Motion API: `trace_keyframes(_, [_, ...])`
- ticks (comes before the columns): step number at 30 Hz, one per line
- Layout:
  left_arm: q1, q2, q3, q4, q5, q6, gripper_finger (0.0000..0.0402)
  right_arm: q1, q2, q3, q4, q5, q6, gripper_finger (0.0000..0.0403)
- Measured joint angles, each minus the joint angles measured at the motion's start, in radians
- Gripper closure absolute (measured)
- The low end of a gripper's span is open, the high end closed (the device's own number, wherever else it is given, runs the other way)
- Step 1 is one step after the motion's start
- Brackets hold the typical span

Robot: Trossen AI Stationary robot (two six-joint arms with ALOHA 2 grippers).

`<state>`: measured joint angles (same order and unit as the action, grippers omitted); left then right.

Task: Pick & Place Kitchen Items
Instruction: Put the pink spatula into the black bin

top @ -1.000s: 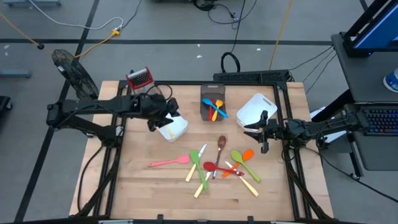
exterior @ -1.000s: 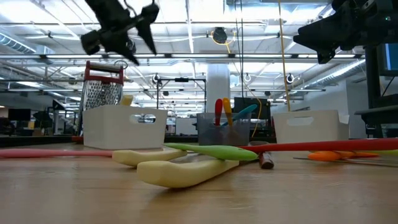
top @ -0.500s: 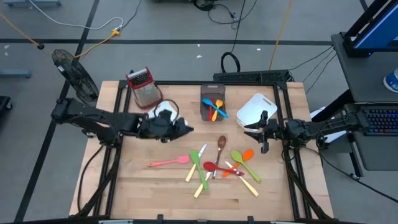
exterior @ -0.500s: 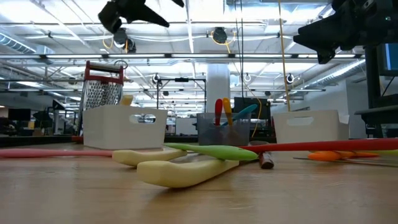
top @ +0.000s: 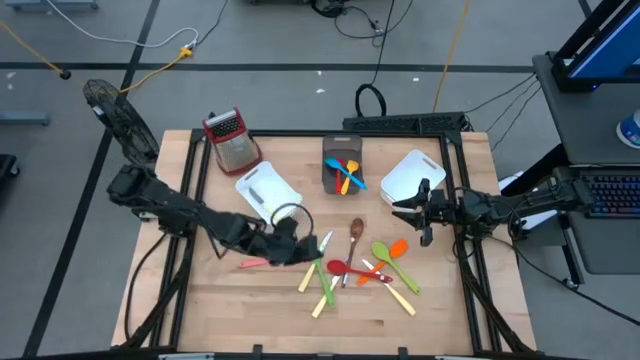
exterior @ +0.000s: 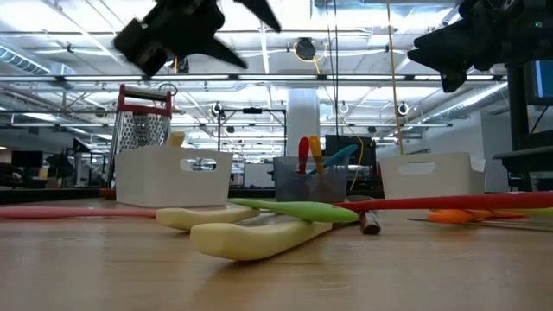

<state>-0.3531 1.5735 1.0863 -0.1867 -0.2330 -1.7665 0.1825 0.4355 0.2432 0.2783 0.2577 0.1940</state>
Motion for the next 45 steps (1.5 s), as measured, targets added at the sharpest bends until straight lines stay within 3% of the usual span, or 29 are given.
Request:
trace_keyframes(7, [-0.032, 0.044, 0.000, -0.202, 0.235, -0.005, 0.0172, 0.000, 0.002, 0.000, 0.000, 0.001, 0.000, 0.0289])
trace_keyframes(13, [-0.037, 0.033, 0.000, -0.478, 0.316, 0.146, 0.0172, 0.000, 0.006, 0.000, 0.000, 0.002, -0.004, 0.0289])
trace_keyframes(21, [-0.026, 0.035, 0.000, -0.688, 0.266, 0.493, 0.0172, 0.000, 0.008, 0.000, -0.001, 0.003, -0.004, 0.0289])
trace_keyframes(26, [-0.029, 0.035, 0.000, -0.669, 0.104, 0.636, 0.0172, 0.000, 0.008, 0.000, -0.001, 0.003, -0.003, 0.0289])
trace_keyframes(30, [-0.030, 0.043, 0.000, -0.642, 0.052, 0.740, 0.0172, 0.000, 0.008, 0.000, -0.001, 0.003, 0.003, 0.0289])
trace_keyframes(38, [-0.057, 0.108, -0.002, -0.578, 0.043, 0.796, 0.0172, 0.000, 0.008, 0.000, 0.000, 0.003, 0.004, 0.0289])
trace_keyframes(45, [-0.053, 0.183, -0.002, -0.422, 0.013, 0.814, 0.0172, 0.000, 0.008, 0.000, 0.000, 0.003, 0.004, 0.0289])
